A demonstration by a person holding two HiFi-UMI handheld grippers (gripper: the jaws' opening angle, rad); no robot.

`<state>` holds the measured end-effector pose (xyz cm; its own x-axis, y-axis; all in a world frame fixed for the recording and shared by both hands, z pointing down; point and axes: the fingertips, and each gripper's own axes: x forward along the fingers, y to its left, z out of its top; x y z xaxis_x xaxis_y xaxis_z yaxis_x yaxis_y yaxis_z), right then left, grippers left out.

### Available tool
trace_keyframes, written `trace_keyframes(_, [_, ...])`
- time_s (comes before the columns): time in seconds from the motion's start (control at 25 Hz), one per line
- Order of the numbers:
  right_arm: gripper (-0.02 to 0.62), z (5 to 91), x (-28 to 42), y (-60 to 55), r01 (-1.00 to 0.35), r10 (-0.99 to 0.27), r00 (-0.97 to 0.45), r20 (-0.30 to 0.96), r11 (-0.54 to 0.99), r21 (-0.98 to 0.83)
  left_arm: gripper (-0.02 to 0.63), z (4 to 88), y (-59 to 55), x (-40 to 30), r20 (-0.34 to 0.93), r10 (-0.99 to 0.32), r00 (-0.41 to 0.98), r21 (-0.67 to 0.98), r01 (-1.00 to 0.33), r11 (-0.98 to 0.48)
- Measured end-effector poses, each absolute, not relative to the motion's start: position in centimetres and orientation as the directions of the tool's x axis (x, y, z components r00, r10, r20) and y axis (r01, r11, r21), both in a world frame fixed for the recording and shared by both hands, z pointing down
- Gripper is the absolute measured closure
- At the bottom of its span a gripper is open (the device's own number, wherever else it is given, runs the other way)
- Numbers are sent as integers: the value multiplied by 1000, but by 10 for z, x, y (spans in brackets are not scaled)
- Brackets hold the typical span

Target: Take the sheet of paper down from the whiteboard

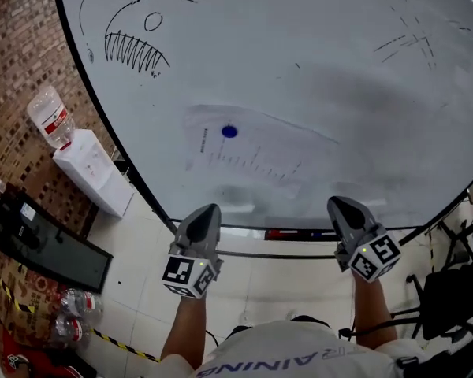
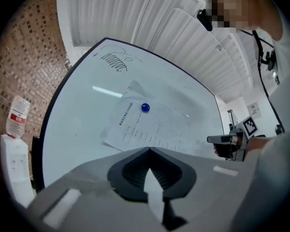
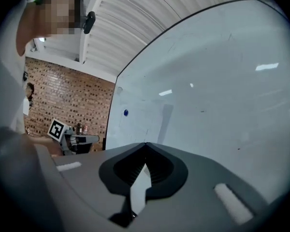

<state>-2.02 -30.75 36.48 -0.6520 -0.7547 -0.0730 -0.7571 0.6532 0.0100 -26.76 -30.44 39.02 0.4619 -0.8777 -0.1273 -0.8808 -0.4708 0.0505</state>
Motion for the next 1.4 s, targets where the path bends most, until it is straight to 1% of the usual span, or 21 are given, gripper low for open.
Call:
trace_keyframes(0.2, [592, 350, -1, -305, -809, -804, -586, -97, 588, 11, 603, 375, -321, -260, -151, -850, 505, 30, -857, -515])
trace_keyframes(0.4, [592, 334, 15, -313, -821, -814, -566, -130, 570, 3, 603, 335, -339, -237, -168, -827, 537, -90, -843, -530])
trace_keyframes(0.6, [592, 311, 6, -327, -797, -779, -600, -182, 602, 50, 603, 289, -365, -241, -194, -874, 446, -242, -885, -398])
trace_keyframes(0.64, [592, 309, 3, -328, -790, -771, -608, -187, 610, 55, 561, 283, -370, -241, -190, -882, 431, -277, -886, -373])
trace_keyframes(0.68, [592, 308, 1, -328, -785, -765, -615, -190, 617, 58, 503, 277, -374, -239, -183, -889, 419, -311, -883, -352])
trace_keyframes(0.84, [592, 308, -3, -330, -771, -751, -631, -195, 635, 49, 451, 262, -384, -231, -168, -909, 382, -405, -867, -290])
trace_keyframes(1.24, [592, 306, -1, -338, -752, -732, -650, -204, 658, 40, 449, 260, -398, -224, -158, -934, 321, -428, -874, -228])
trace_keyframes(1.32, [592, 305, 0, -340, -751, -731, -651, -206, 659, 39, 468, 260, -398, -226, -164, -937, 309, -424, -880, -215])
trace_keyframes(1.4, [592, 304, 0, -342, -751, -730, -651, -207, 659, 37, 474, 260, -397, -228, -165, -939, 300, -425, -881, -207])
